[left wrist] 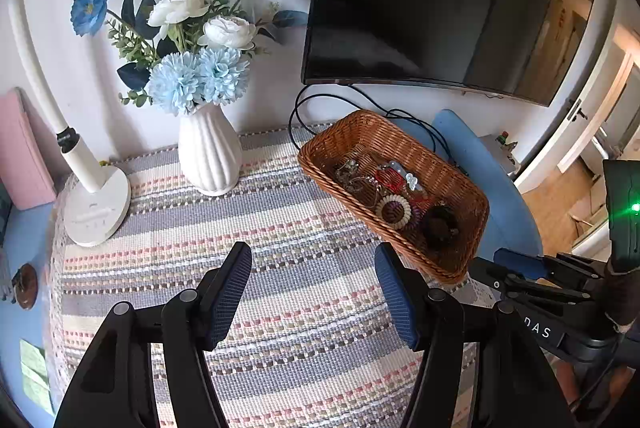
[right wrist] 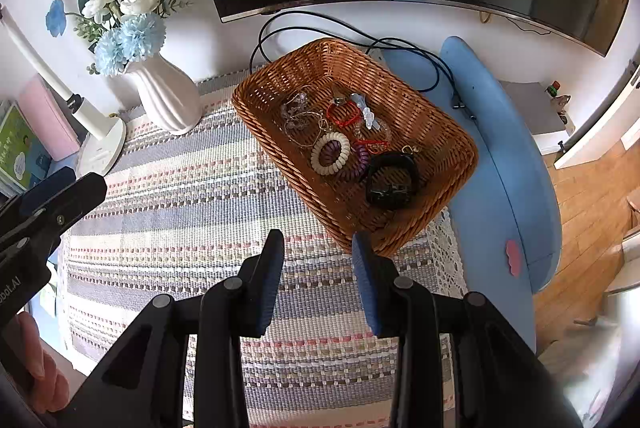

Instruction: Organize jewelry

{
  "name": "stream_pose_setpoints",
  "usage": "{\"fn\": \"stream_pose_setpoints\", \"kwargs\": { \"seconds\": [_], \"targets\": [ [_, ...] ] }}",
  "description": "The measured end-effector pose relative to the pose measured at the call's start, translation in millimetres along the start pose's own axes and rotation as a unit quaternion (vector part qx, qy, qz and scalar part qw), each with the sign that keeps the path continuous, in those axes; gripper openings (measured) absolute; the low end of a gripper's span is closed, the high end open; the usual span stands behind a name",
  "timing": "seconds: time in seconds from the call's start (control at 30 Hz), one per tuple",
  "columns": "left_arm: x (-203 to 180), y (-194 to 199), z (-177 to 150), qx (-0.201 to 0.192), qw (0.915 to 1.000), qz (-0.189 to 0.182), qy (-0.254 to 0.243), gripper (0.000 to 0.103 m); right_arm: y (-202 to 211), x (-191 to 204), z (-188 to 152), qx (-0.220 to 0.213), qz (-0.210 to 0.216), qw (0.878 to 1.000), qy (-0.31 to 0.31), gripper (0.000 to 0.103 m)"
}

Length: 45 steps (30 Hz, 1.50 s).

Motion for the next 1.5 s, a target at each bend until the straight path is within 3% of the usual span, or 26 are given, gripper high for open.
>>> {"fn": "stream_pose_setpoints", "kwargs": {
  "seconds": [1.5],
  "targets": [
    [8, -6, -7, 0.01, 0.9998, 0.006, 0.015, 0.065, -12, 5, 1, 0.016, 0.005, 1.0, 0.011, 0.037]
  ]
}}
Point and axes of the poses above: each gripper's, at about its wrist camera, not at the fingertips, and y roughly against the way its jaws point, x to its left, z to its top, the point moved 4 cm from there along -y, roughly the way its jaws point, and after that the axes turned 2 degrees about x, right-handed, at the moved point
